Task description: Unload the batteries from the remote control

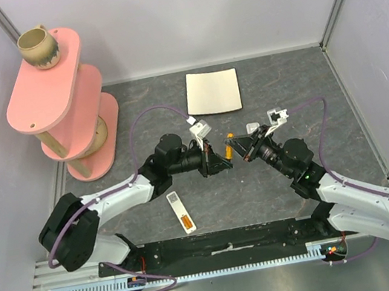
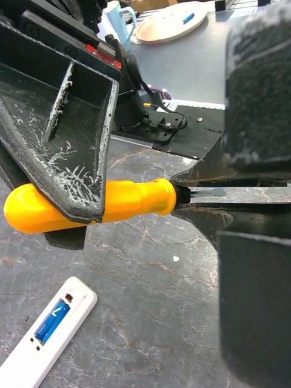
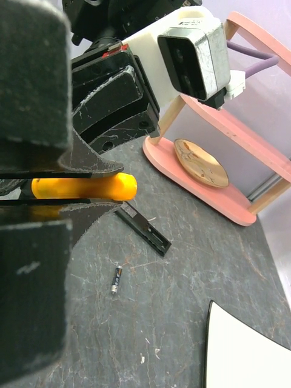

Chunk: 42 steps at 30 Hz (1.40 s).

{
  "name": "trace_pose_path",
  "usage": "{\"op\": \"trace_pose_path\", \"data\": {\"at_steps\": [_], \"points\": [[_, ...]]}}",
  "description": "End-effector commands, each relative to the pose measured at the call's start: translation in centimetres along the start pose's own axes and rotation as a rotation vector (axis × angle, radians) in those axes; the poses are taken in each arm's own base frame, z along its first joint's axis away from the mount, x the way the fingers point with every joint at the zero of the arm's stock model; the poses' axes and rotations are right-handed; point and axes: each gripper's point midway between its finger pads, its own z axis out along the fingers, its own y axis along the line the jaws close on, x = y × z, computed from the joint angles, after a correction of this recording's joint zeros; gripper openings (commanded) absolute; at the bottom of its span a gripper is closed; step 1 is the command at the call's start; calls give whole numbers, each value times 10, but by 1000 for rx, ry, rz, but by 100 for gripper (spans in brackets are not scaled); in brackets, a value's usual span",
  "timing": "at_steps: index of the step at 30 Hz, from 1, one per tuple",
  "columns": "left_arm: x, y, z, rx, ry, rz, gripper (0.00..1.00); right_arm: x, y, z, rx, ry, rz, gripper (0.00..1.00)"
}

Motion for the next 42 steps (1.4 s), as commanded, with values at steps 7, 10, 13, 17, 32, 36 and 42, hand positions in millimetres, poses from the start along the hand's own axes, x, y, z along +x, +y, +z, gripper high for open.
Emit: {"op": "trace_pose_path", "data": {"at_steps": [7, 10, 13, 17, 32, 36, 42], "points": [[-26, -11, -22, -69, -4, 148, 2, -13, 40, 9, -103, 92, -35, 63], [-28, -13, -26, -73, 6, 161, 2, -17, 48, 10, -121, 114, -41, 69], [-30, -15, -29, -77, 9, 171, 2, -16, 55, 9, -153, 143, -39, 70], [-33, -17, -32, -81, 6, 182, 2, -12, 55, 7, -153, 176, -22, 52], [-34, -20, -40, -99, 4, 203, 2, -6, 49, 0, -203, 192, 79, 0], [-33, -16, -43, -126, 7, 187, 40, -7, 39, 2, -164, 181, 66, 0], [-17, 6, -71, -323, 37, 93, 74, -13, 8, -3, -5, 150, -45, 0]]}}
